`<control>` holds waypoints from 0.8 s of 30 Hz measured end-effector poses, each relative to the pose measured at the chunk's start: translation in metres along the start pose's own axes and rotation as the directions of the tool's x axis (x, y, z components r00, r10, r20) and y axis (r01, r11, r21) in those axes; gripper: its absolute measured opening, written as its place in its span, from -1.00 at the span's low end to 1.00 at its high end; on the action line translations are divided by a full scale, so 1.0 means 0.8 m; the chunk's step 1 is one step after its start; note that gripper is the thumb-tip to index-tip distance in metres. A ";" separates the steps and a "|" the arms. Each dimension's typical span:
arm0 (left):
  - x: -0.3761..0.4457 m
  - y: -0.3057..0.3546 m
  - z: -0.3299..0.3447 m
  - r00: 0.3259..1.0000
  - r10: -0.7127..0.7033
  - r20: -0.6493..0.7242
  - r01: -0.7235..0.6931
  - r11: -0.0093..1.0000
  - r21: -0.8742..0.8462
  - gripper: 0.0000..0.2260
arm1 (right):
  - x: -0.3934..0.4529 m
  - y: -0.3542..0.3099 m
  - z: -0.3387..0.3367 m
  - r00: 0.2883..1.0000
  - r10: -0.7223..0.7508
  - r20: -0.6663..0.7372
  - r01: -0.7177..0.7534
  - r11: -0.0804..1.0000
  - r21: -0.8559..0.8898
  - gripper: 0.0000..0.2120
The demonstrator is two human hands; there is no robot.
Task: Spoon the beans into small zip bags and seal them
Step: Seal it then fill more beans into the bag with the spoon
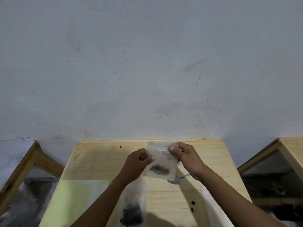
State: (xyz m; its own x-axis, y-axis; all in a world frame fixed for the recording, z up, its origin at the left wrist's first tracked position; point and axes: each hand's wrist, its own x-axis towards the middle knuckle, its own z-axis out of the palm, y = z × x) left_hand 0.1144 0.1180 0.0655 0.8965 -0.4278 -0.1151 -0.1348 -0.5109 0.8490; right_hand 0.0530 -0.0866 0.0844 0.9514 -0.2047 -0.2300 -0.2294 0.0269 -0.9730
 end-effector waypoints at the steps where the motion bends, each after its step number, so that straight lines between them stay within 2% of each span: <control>1: 0.000 0.001 -0.001 1.000 -0.011 0.000 0.011 1.000 -0.014 -0.83 | -0.001 -0.001 -0.001 1.000 0.012 0.018 -0.012 1.000 0.009 -0.86; 4: 0.000 0.004 -0.006 1.000 -0.030 0.007 0.031 0.994 -0.101 -0.88 | 0.001 0.002 -0.006 1.000 0.014 0.008 -0.014 1.000 -0.013 -0.84; 7: 0.000 0.017 -0.015 1.000 0.011 -0.022 -0.015 0.983 -0.184 -0.95 | 0.002 0.003 -0.010 1.000 0.019 0.006 -0.018 0.998 -0.066 -0.83; 10: 0.003 0.024 -0.020 0.998 0.038 -0.048 -0.042 0.995 -0.090 -0.93 | 0.003 0.002 -0.011 0.996 0.036 0.079 -0.026 0.992 -0.127 -0.81; 13: 0.005 0.023 -0.018 0.996 0.069 -0.055 -0.069 0.998 -0.001 -0.91 | 0.003 -0.008 -0.010 0.993 -0.024 0.116 0.056 0.958 -0.282 -0.90; 17: 0.003 0.032 -0.009 0.982 0.178 -0.058 -0.173 0.982 0.071 -0.92 | 0.004 -0.021 0.005 0.972 -0.124 0.200 0.222 0.766 -0.604 -0.93; 24: -0.004 0.030 -0.018 0.979 0.203 0.003 -0.202 0.975 0.096 -0.91 | -0.001 -0.029 0.010 0.953 -0.181 0.241 0.294 0.736 -0.610 -0.92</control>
State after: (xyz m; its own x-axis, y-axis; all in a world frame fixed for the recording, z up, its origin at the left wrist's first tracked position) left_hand 0.1141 0.1181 0.0937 0.8492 -0.5249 0.0580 -0.3534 -0.4833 0.8009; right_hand 0.0594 -0.0793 0.1066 0.9982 0.0362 -0.0482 -0.0141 -0.6374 -0.7704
